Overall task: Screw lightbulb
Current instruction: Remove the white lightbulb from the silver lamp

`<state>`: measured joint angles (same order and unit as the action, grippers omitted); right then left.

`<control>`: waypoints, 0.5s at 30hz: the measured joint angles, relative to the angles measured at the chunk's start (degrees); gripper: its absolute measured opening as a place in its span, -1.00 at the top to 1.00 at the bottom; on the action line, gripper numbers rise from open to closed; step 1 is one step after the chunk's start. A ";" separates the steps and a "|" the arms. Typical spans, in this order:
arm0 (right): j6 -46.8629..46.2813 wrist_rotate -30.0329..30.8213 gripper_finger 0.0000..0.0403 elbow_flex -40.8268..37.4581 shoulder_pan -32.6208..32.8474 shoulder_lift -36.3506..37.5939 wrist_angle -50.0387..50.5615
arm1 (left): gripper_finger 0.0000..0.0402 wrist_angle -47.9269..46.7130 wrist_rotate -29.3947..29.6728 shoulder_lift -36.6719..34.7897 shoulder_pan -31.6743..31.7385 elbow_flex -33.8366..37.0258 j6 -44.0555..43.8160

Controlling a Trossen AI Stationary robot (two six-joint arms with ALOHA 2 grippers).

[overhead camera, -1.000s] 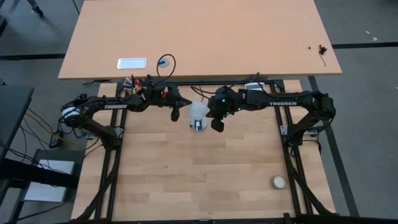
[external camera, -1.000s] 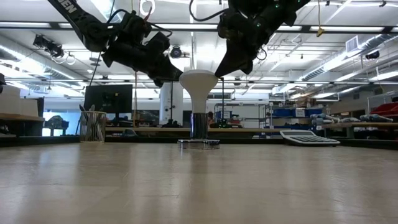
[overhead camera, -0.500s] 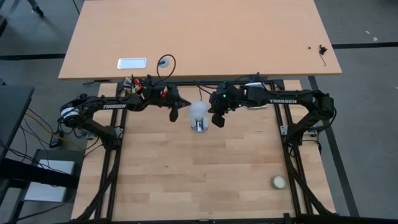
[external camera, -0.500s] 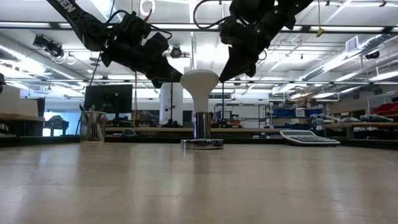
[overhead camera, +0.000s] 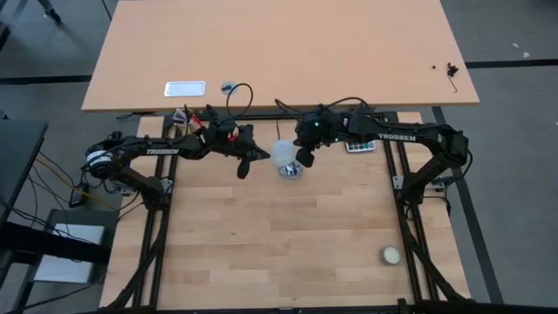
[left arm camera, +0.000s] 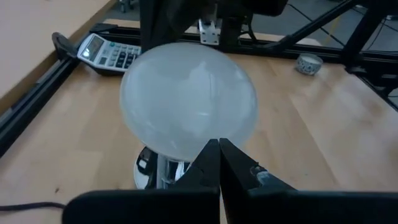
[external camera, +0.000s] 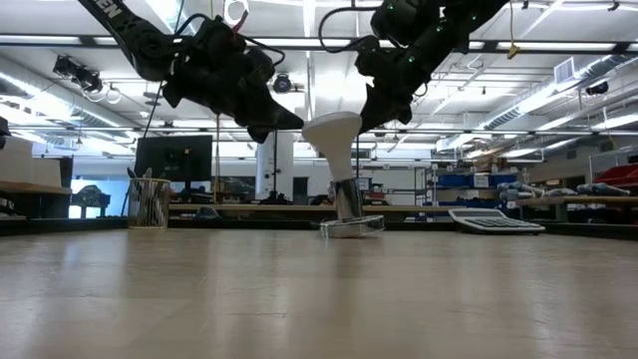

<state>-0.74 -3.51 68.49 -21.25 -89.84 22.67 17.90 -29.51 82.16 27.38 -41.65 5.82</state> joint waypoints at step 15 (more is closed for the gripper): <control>0.89 0.37 0.96 0.07 -1.05 1.95 2.35 | 1.00 4.74 2.79 -2.64 0.61 0.11 -0.08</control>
<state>0.14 -3.15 68.55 -22.31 -87.89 25.02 22.64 -26.72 79.51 27.99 -41.54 5.74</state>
